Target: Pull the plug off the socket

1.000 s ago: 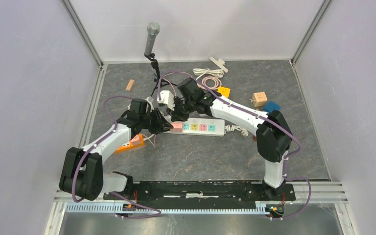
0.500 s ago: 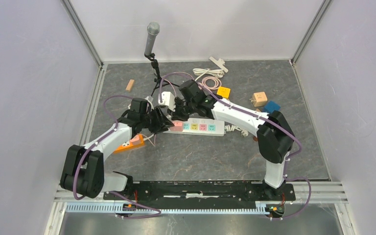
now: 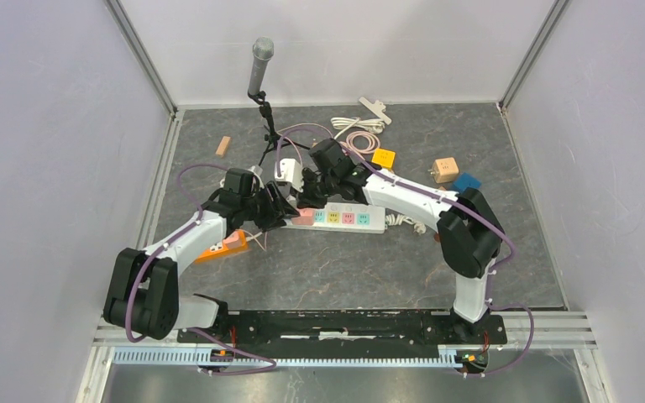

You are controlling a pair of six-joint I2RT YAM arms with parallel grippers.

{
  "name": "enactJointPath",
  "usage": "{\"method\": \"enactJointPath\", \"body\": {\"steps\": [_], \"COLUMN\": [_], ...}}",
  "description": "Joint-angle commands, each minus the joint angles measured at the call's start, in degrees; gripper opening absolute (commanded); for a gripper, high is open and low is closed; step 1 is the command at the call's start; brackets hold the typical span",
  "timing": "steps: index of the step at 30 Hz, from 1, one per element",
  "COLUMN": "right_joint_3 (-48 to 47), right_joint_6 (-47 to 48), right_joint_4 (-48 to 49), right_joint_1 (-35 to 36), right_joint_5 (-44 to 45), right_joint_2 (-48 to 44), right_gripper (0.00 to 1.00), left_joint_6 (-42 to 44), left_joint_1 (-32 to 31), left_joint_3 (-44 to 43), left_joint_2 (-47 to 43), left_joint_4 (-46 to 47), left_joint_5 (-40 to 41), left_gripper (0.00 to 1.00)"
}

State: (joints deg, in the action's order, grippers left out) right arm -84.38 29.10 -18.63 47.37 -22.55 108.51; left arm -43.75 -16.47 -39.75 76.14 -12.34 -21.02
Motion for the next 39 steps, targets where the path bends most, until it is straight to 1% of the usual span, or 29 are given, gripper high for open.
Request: {"method": "enactJointPath", "body": {"steps": [1, 3, 10, 16, 21, 24, 27, 31, 33, 36, 37, 38, 39], "right_joint_3": [-3.15, -4.69, -8.81, -8.52, -8.21, -7.17, -4.02, 2.92, 6.15, 10.52, 11.55, 12.17, 12.33], "right_joint_6": [-1.39, -2.69, -8.85, -11.18, -12.13, -12.91, -15.53, -21.07, -22.25, -23.14, -23.91, -24.96, -25.83], "right_joint_4": [-1.3, -1.08, 0.92, 3.27, 3.67, 4.69, 8.58, 14.5, 15.86, 15.21, 13.96, 11.51, 9.09], "right_joint_1": [-0.69, -0.85, -2.92, -3.77, -3.78, -3.91, -4.91, -7.12, -8.22, -9.28, -9.55, -10.02, -10.53], "right_joint_5": [-2.53, -3.48, -8.59, -11.24, -10.77, -5.91, 0.37, 8.74, 10.44, 14.34, 17.02, 19.59, 20.99], "right_joint_2": [0.4, 0.29, -0.56, -1.41, -1.45, -3.07, -6.53, -12.73, -15.99, -20.78, -22.25, -23.48, -24.15], "right_gripper": [0.0, 0.0, 0.0, 0.0, 0.0, 0.0, 0.0, 0.0, 0.0, 0.0, 0.0, 0.0, 0.0], "left_joint_6": [0.95, 0.79, -0.2, -0.29, -0.15, 0.4, 1.07, 2.09, 2.83, 4.5, 5.24, 6.05, 7.0], "left_joint_1": [-0.18, -0.19, -0.11, -0.04, -0.03, -0.04, 0.16, 0.12, 0.21, 0.29, 0.38, 0.39, 0.49], "left_joint_3": [1.23, 1.09, 0.55, 0.2, -0.23, -0.83, -2.18, -5.54, -7.72, -11.43, -12.37, -13.44, -14.34], "left_joint_2": [0.77, 0.98, 3.7, 4.61, 5.21, 4.56, 3.01, 0.16, -1.35, -3.72, -4.49, -5.18, -5.9], "left_joint_4": [-3.29, -3.53, -8.28, -9.8, -9.99, -9.76, -8.73, -7.74, -7.89, -9.7, -10.48, -11.42, -12.2], "left_joint_5": [4.63, 5.33, 9.8, 10.75, 10.73, 9.89, 7.98, 5.04, 4.82, 6.92, 8.12, 9.45, 10.59], "left_gripper": [0.61, 0.61, 0.52, 0.51, 0.51, 0.51, 0.55, 0.67, 0.73, 0.87, 0.92, 0.99, 1.0]}}
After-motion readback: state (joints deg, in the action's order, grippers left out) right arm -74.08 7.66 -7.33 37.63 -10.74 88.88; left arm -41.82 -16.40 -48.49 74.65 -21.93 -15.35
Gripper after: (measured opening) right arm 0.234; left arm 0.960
